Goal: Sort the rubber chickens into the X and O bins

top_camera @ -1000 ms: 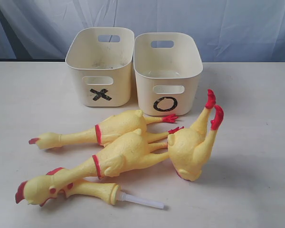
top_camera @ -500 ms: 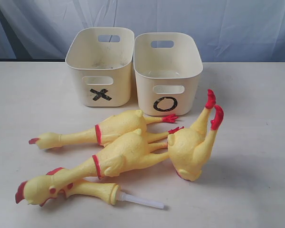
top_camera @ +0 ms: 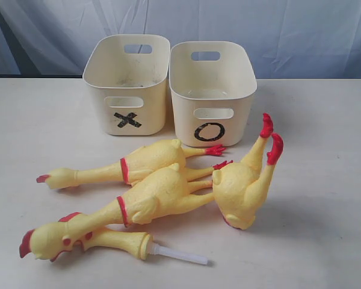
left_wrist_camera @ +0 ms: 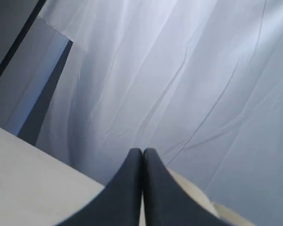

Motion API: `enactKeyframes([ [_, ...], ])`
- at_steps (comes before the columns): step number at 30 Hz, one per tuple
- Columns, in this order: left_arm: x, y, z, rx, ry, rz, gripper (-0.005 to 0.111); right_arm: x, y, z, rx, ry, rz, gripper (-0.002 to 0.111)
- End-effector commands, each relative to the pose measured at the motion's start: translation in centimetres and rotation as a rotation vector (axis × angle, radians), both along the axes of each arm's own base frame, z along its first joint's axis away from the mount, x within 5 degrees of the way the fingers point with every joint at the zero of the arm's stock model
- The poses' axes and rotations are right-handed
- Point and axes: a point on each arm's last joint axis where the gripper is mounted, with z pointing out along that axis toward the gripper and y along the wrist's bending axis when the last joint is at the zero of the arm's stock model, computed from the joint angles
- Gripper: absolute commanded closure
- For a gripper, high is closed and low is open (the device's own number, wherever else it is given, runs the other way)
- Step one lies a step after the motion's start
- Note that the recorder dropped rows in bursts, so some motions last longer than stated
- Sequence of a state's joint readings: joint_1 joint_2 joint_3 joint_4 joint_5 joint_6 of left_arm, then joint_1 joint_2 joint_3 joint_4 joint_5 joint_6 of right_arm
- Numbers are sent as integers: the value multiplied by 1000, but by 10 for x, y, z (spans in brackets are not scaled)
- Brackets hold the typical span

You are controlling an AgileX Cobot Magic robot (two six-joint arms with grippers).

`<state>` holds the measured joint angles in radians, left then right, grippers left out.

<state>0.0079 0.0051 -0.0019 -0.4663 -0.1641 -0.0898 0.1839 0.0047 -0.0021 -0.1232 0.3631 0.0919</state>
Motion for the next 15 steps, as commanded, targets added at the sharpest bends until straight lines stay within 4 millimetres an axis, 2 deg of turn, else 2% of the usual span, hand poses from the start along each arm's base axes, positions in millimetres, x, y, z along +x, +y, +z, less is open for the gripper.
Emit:
enactKeyframes([
  [1,-4,6,9,-135,-129,31,107,0,0,0,0,-4,2,102],
  [6,-11,13,21,-169,-287,93,107,0,0,0,0,-4,2,102],
  [8,-11,13,21,-232,-296,67,107,0,0,0,0,-4,2,102],
  [10,-9,9,21,-229,-253,28,107,0,0,0,0,-4,2,102],
  [15,-8,-4,33,-20,-92,-47,107,0,0,0,0,-4,2,102],
])
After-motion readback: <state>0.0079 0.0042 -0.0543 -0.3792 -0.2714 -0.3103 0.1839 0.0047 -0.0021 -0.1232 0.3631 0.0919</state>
